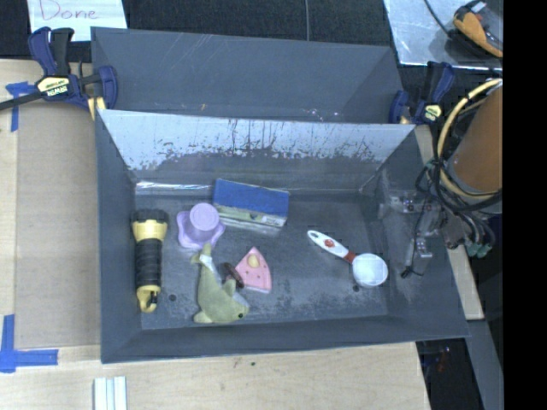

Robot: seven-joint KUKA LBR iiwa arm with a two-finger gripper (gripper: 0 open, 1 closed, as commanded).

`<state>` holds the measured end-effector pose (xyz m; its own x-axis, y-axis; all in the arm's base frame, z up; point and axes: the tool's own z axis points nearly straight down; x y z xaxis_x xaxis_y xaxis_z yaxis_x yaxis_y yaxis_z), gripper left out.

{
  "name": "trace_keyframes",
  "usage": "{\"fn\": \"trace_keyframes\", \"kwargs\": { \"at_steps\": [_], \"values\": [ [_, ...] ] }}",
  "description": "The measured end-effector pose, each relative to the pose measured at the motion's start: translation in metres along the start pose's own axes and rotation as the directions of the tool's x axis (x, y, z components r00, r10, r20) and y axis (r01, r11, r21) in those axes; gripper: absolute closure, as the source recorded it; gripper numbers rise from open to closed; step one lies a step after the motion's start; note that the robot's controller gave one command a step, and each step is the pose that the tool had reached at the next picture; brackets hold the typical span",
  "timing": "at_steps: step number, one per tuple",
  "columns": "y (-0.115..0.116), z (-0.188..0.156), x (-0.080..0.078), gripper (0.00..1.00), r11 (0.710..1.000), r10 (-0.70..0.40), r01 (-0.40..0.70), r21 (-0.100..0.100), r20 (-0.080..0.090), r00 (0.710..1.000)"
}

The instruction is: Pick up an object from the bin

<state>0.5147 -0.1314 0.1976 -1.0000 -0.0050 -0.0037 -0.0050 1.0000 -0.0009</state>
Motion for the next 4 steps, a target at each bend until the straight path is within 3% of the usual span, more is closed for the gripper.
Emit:
{"fn": "trace_keyframes", "kwargs": {
  "at_steps": [1, 2, 3, 4],
  "values": [
    [0.000, 0.000, 0.000, 0.00, 1.000, 0.000, 0.000, 0.000, 0.000, 1.000],
    [0.032, 0.024, -0.022, 0.00, 0.995, -0.095, 0.095, 0.000, 0.001, 0.995],
    [0.031, 0.024, -0.011, 0.00, 0.996, -0.094, 0.094, 0.001, 0.001, 0.996],
    [0.061, 0.079, -0.027, 0.00, 0.965, -0.264, 0.264, -0.002, -0.001, 0.965]
  ]
}}
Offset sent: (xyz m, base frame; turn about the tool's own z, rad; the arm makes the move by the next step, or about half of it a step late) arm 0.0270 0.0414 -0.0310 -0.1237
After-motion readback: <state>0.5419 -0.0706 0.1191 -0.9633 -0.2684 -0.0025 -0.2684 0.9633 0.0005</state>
